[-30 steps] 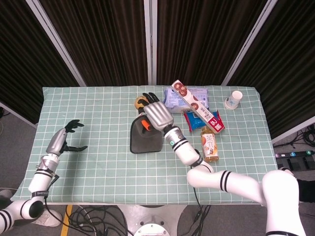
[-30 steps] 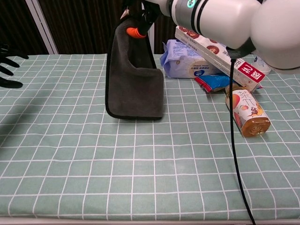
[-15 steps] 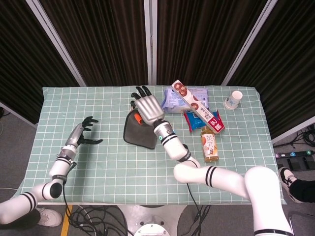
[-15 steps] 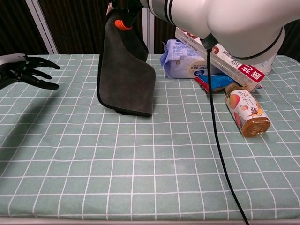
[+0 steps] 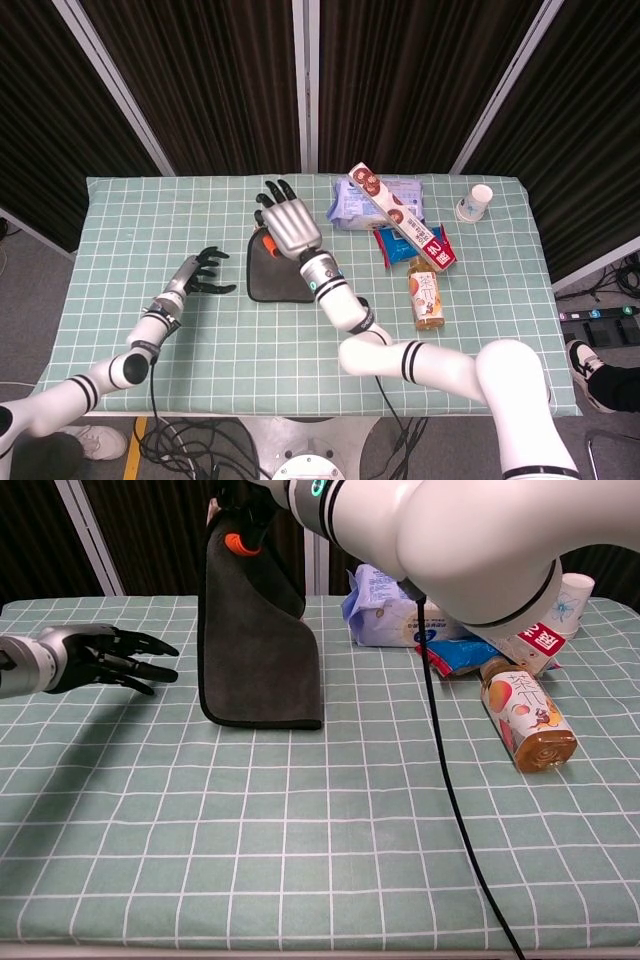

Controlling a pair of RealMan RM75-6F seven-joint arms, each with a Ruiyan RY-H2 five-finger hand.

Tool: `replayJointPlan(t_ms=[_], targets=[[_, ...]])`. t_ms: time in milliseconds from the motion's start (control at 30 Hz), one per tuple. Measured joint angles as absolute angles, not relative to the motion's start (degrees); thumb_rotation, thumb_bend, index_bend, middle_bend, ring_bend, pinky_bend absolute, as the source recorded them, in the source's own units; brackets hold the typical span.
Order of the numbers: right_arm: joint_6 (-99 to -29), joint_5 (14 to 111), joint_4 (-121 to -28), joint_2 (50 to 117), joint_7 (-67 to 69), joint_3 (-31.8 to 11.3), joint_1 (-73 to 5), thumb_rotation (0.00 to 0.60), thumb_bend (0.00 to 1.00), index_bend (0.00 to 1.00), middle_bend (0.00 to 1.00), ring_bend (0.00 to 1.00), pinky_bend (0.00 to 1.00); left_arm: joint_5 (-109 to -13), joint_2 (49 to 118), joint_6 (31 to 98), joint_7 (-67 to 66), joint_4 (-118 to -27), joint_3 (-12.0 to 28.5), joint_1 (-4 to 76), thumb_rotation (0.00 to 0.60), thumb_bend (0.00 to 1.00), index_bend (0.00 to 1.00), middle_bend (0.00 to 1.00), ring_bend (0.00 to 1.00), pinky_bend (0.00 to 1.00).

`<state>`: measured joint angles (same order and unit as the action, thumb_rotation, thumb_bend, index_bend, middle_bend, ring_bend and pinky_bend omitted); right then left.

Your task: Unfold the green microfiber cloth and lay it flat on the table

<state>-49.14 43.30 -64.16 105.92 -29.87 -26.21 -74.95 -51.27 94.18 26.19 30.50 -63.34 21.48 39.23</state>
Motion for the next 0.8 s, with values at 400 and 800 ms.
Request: replayJointPlan(t_ms=[400,800], targets=[[-54.2,41.2,-61.8,111.3,-33.0,-27.0,-77.2,0.600,0.48,0.67,0.20,0.01,0.00,-51.1,97.0,27.7,28.1,-61.9,20.7,40.5,0.600,0.06,0.41,0.14,0.20,0.26],[-54.6,42.8,-61.5,111.7,-31.7,-27.6,-76.7,0.600,0.48,0.67,0.20,0.01,0.00,-48.1,98.4,27.9,26.1,-62.9,20.9,42.1,0.600,0.07,0.50,0.15,0.20,0.26]])
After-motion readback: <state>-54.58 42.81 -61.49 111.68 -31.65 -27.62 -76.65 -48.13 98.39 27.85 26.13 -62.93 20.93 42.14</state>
